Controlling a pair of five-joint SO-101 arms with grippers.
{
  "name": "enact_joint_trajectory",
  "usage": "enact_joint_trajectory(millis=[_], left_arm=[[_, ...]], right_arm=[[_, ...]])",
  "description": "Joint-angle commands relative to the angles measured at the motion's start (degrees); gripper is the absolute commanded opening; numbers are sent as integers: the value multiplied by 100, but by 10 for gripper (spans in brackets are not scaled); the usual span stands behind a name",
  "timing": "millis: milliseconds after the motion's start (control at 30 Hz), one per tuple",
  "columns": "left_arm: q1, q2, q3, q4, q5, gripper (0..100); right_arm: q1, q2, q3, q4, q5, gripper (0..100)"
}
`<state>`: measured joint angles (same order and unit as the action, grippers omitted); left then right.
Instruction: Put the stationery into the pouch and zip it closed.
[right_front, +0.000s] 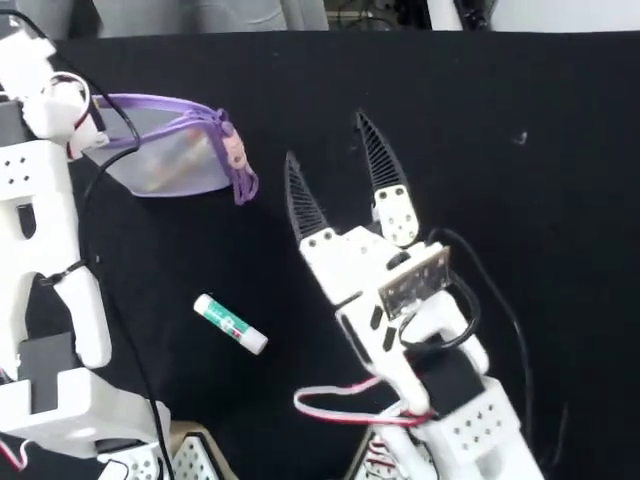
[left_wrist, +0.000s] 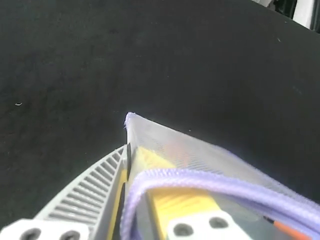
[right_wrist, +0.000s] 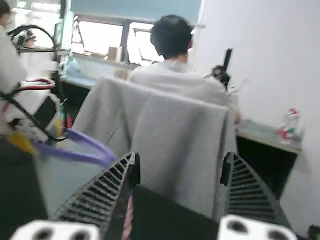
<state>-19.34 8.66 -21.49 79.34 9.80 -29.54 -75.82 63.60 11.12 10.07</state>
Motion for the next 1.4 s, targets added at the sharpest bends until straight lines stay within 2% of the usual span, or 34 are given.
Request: enact_joint_trajectory(millis=[0,167,300,367,467,667,867,1133,1367], left_arm=[[-347,492,66,-185,-79,30],[-268,501,48,-185,-44,30],[-233,501,22,-185,123,30],[-233,501,22,-193,123,30],[-259,501,22,-193,114,30],[-268,501,57,-193,114,30],[-330,510,75,-193,114,30],[-479,510,400,-589,114,30],[-488,501,391,-563,114,30]], right_arm=[[-686,57,-1068,1899,70,254],[-1196,57,-1226,3429,70,254],[-1257,154,-1024,3991,123,254],[-1451,418,-875,4132,378,254],[-1960,1095,-743,4255,721,254],[-2804,3248,-1349,4563,756,254],[-2831,5059,-2132,4659,782,254],[-2681,6536,-2738,4369,800,254],[-2365,7679,-3459,4334,800,254]])
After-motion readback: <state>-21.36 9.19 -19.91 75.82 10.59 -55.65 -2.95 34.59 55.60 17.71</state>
